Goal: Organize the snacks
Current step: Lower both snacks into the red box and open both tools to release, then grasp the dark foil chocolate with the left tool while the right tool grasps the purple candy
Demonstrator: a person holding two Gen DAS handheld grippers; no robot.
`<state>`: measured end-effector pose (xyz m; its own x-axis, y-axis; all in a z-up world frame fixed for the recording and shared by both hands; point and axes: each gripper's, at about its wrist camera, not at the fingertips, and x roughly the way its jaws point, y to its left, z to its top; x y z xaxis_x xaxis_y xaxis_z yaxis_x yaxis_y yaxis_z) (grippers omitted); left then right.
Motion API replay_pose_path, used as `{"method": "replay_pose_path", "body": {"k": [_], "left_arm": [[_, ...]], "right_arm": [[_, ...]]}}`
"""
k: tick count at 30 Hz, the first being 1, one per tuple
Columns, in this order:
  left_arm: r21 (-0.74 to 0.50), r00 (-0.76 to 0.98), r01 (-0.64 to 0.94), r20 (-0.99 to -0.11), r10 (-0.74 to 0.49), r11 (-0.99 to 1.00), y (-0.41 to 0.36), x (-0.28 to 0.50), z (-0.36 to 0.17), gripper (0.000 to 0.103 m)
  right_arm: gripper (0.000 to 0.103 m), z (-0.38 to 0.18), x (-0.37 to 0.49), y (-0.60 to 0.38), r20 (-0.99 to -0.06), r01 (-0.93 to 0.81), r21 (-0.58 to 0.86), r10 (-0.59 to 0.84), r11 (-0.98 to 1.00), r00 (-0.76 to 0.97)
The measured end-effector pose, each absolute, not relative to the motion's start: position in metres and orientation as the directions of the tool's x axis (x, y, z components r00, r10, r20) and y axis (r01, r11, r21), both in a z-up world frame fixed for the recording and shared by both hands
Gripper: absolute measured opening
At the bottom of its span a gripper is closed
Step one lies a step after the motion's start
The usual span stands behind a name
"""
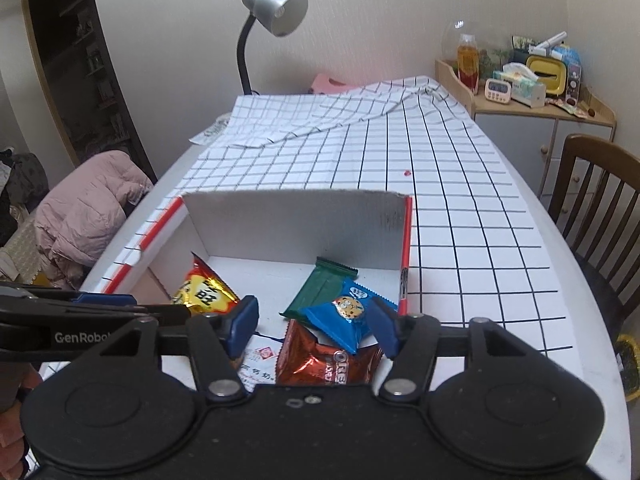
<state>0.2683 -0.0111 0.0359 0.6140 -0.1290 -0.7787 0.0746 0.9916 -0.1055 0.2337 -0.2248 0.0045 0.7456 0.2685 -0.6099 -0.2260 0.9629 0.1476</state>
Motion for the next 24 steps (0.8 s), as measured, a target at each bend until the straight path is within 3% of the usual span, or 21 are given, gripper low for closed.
{"method": "replay_pose_path", "body": {"k": [10,13,24], "left_arm": [[-0.106,0.652,0.092,-0.745,-0.140,0.990,-0.011,0.232,0.056,0.059],[-0.103,0.667,0.087,-0.732,-0.135,0.991,-0.010,0.220,0.060,0.065],[-0.108,0.693,0.092,-0.707,-0.141,0.990,-0.005,0.179,0.062,0.070]], "right_arm": [[0.070,0.025,0.197,-0.230,-0.565,-0.256,0.147,0.294,0.955,0.771],[0.074,0.030,0.186,-0.231,-0.552,-0.266,0.149,0.303,0.952,0.777],[0.083,0.028,0.143,-0.235,-0.529,-0.321,0.161,0.356,0.933,0.771]]}}
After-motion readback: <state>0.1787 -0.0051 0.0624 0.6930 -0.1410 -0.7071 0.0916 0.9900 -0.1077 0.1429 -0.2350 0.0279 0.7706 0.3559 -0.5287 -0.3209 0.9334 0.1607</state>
